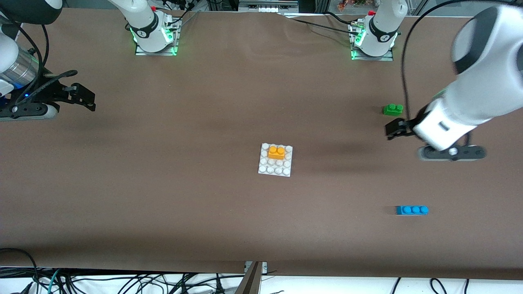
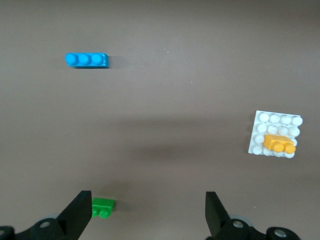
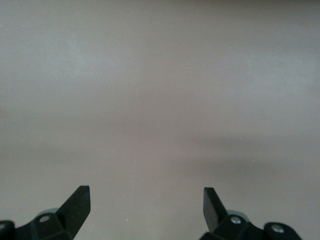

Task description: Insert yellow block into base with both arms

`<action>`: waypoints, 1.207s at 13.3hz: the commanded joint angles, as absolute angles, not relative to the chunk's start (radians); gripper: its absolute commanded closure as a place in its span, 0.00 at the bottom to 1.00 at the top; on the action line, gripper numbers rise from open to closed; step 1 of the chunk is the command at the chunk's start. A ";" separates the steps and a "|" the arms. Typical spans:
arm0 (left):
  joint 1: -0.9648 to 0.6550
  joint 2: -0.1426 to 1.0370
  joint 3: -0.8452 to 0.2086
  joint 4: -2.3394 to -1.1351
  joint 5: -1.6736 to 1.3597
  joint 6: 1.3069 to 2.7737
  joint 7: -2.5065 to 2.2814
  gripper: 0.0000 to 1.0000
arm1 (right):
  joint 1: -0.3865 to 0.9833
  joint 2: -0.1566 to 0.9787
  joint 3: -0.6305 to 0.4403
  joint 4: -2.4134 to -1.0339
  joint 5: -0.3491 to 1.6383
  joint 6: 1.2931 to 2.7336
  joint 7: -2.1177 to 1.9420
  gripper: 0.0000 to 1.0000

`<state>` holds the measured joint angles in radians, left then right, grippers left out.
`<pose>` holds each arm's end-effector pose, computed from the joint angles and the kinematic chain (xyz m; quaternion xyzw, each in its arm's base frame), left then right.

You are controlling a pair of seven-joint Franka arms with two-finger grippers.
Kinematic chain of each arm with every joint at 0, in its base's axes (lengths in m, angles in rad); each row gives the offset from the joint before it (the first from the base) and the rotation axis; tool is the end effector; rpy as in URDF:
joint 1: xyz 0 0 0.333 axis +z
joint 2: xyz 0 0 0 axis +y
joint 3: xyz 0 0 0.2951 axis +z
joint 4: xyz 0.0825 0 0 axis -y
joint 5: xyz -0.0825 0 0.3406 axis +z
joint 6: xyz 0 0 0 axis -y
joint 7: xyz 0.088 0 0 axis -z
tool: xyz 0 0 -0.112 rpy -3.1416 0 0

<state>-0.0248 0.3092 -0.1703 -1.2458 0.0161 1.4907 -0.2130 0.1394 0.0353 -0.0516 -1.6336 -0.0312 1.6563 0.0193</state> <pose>0.5796 -0.0958 0.5615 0.9993 0.0125 -0.0330 0.0114 0.5247 0.0434 0.5607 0.9992 0.0357 -0.0054 0.0168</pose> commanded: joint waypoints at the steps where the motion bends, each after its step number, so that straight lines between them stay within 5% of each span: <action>1: 0.017 0.114 -0.152 -1.475 -0.008 1.522 -0.163 0.00 | 0.133 0.041 -0.046 -1.612 -0.020 1.637 0.021 0.00; 5: 0.058 -0.023 -0.135 -1.695 0.003 1.609 -0.157 0.00 | 0.133 0.041 -0.046 -1.612 -0.020 1.637 0.021 0.00; 16: 0.041 0.015 -0.097 -1.655 0.003 1.589 -0.104 0.00 | 0.133 0.043 -0.046 -1.612 -0.020 1.637 0.021 0.00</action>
<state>0.0455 0.0057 -0.1037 -1.6733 0.0147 1.5876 -0.1265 0.1394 0.0354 -0.0515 -1.6336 -0.0311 1.6561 0.0193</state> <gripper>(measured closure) 0.000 0.000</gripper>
